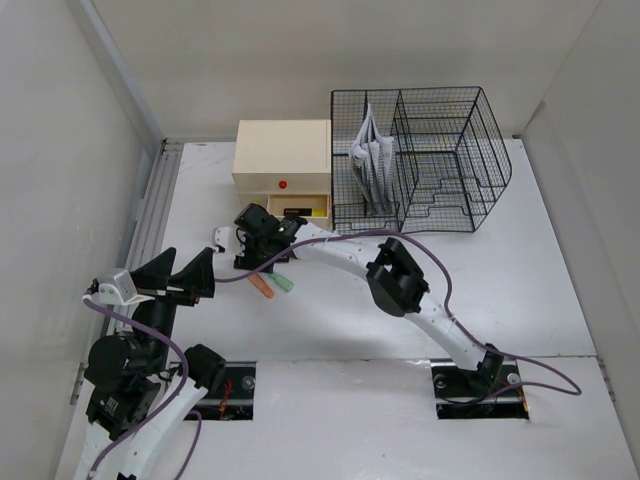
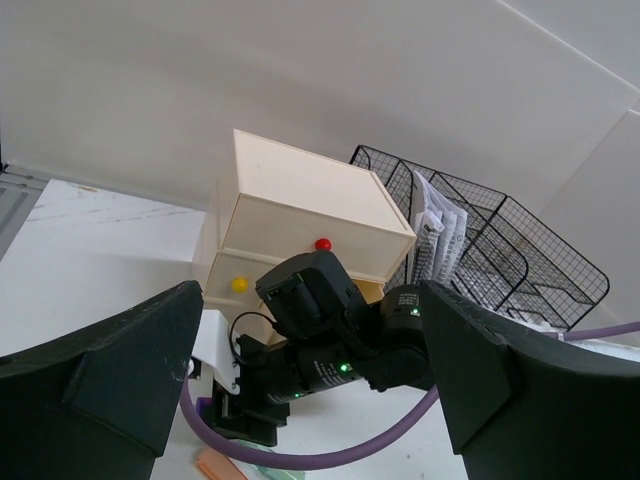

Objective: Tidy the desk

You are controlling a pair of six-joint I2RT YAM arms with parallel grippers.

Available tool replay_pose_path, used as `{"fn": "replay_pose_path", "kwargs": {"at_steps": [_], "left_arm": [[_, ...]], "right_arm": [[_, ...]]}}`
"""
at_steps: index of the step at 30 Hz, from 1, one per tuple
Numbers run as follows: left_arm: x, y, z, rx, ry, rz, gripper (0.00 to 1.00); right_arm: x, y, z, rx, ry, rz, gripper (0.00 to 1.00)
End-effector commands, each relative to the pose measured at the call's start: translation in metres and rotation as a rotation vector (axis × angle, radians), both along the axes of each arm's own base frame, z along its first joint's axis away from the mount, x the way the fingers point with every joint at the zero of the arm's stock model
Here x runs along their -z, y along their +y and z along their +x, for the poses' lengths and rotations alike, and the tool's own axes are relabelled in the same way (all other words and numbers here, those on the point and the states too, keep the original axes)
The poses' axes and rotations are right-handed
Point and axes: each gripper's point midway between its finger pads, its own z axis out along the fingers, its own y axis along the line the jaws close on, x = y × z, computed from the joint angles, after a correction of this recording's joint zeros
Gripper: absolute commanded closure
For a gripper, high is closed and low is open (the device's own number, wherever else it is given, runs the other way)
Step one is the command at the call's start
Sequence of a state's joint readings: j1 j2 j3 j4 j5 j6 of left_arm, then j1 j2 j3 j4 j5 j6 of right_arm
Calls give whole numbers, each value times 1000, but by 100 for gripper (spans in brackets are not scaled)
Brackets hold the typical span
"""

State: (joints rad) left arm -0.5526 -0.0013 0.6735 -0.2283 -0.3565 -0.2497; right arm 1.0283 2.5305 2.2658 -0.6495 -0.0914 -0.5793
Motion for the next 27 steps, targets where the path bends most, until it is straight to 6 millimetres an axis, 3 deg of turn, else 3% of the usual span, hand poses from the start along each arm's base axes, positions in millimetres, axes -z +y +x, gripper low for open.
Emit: {"fn": "replay_pose_path", "kwargs": {"at_steps": [1, 9, 16, 20, 27], "left_arm": [[-29, 24, -41, -2, -196, -101, 13], [-29, 24, -41, -2, -196, -101, 13], [-29, 24, -41, -2, -196, -101, 11], [-29, 24, -41, -2, -196, -101, 11], [-29, 24, -41, -2, -196, -101, 11]], "right_arm": [[15, -1, -13, -20, 62, -35, 39], [30, -19, -41, -90, 178, -111, 46], [27, -40, -56, -101, 210, -151, 47], [19, -46, -52, -83, 188, -170, 47], [23, -56, -41, -40, 133, -220, 48]]}}
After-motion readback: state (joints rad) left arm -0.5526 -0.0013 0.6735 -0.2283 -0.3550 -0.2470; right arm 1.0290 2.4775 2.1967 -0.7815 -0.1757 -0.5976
